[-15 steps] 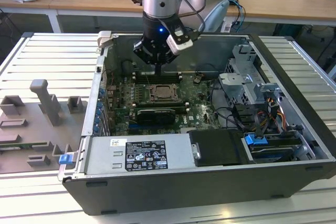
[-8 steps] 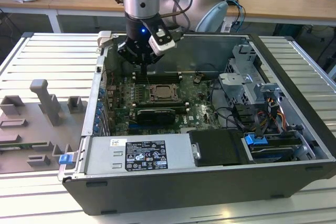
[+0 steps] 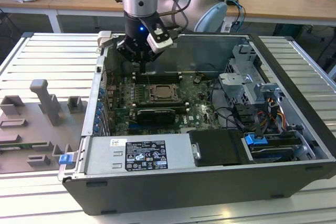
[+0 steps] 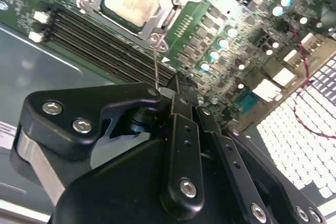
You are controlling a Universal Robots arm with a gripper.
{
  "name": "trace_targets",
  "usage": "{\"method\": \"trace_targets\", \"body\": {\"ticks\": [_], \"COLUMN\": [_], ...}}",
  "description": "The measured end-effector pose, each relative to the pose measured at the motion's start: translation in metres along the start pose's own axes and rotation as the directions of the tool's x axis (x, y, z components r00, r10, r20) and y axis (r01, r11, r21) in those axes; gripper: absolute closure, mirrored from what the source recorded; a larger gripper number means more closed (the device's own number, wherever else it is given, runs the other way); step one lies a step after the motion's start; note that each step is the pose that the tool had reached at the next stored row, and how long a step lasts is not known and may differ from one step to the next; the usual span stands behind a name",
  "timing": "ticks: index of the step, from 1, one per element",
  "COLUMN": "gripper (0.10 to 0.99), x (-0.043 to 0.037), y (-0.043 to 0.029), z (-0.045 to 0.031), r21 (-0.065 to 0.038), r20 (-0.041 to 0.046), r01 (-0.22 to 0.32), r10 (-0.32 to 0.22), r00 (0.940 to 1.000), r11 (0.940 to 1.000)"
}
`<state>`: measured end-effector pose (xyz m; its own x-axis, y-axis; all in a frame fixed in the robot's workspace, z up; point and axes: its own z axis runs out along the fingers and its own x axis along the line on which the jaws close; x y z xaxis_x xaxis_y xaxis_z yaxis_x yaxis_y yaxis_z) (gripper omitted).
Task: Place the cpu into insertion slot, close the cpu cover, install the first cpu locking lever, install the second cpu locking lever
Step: 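Install the first cpu locking lever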
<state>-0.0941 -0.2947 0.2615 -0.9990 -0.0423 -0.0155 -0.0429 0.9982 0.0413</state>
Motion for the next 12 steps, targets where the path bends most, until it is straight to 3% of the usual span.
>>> {"method": "trace_targets", "body": {"ticks": [7, 8, 9, 10, 11, 12], "gripper": [0.98, 0.98, 0.98, 0.98, 0.98, 0.98], "x": [-0.0292, -0.0375, -0.0388, -0.039, -0.0393, -0.0403], "y": [0.001, 0.0008, 0.0007, 0.0007, 0.0007, 0.0006], "z": [0.0034, 0.0046, 0.0053, 0.0058, 0.007, 0.0096], "r21": [0.0, 0.0, -0.003, -0.019, -0.027, -0.027], "r20": [-0.0002, -0.0001, 0.0, 0.0006, 0.0012, 0.0011], "r01": [0.0, 0.0, 0.0, 0.0, 0.0, 0.0], "r10": [0.0, 0.0, 0.0, 0.0, 0.0, 0.0], "r00": [1.0, 1.0, 1.0, 1.0, 1.0, 1.0], "r11": [1.0, 1.0, 1.0, 0.9998, 0.9996, 0.9996]}}
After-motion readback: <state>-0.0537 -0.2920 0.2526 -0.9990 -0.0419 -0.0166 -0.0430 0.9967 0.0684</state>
